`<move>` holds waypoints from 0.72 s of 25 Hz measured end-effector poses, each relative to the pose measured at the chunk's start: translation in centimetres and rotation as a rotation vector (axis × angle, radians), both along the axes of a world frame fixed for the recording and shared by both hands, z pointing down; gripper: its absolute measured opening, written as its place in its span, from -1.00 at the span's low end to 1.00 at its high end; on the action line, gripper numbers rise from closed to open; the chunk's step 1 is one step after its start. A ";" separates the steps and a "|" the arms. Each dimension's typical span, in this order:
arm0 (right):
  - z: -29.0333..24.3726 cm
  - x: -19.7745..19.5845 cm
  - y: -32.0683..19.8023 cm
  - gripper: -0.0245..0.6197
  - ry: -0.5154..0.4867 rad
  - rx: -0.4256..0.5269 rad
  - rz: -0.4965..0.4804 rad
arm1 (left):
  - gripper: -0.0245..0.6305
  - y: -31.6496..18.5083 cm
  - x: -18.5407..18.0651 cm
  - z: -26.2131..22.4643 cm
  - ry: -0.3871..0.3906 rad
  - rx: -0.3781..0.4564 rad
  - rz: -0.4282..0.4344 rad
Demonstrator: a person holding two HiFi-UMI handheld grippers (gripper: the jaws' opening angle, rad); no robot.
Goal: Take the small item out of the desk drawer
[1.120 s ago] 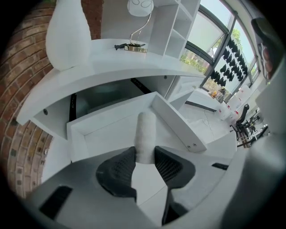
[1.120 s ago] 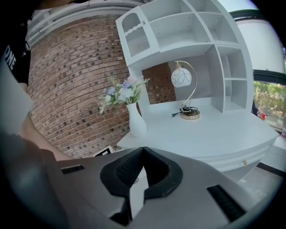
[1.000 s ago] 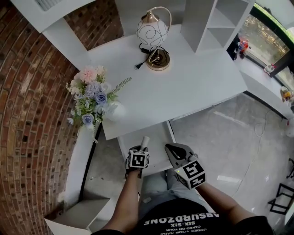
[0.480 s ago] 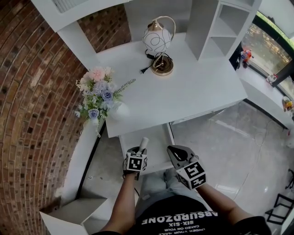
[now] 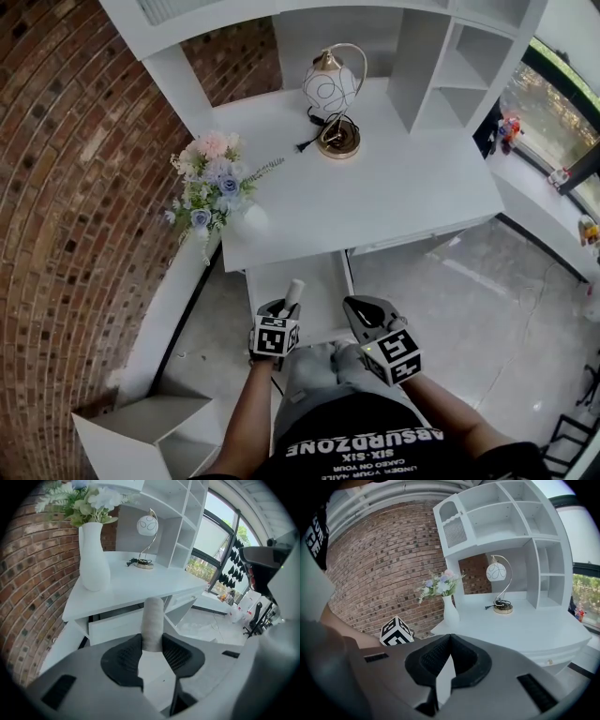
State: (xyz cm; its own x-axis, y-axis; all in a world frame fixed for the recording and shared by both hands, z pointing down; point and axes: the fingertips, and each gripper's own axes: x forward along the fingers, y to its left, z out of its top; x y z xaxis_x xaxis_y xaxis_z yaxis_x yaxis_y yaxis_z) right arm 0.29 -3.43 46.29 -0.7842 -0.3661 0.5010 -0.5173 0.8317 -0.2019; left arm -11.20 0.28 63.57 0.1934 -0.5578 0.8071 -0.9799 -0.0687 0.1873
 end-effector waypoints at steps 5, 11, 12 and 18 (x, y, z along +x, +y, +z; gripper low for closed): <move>-0.6 0.4 0.6 -0.93 -0.003 0.005 -0.021 | -0.50 0.4 0.2 -2.7 0.008 0.052 -0.045; -1.3 0.4 1.2 -0.93 -0.009 0.019 -0.051 | -0.50 1.1 0.0 -6.4 0.011 0.141 -0.102; -1.4 0.4 1.3 -0.93 -0.010 0.021 -0.057 | -0.50 1.2 0.0 -7.1 0.014 0.156 -0.111; -1.8 0.2 2.1 -0.93 -0.019 0.034 -0.094 | -0.50 1.9 0.9 -10.5 0.047 0.242 -0.156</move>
State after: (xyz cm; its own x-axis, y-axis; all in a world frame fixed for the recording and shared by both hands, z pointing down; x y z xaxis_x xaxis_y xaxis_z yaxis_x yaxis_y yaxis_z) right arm 0.53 -1.37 44.52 -0.8249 -0.3072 0.4745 -0.4333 0.8827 -0.1819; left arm -10.35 2.16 53.07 0.1245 -0.7589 0.6392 -0.9727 0.0337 0.2295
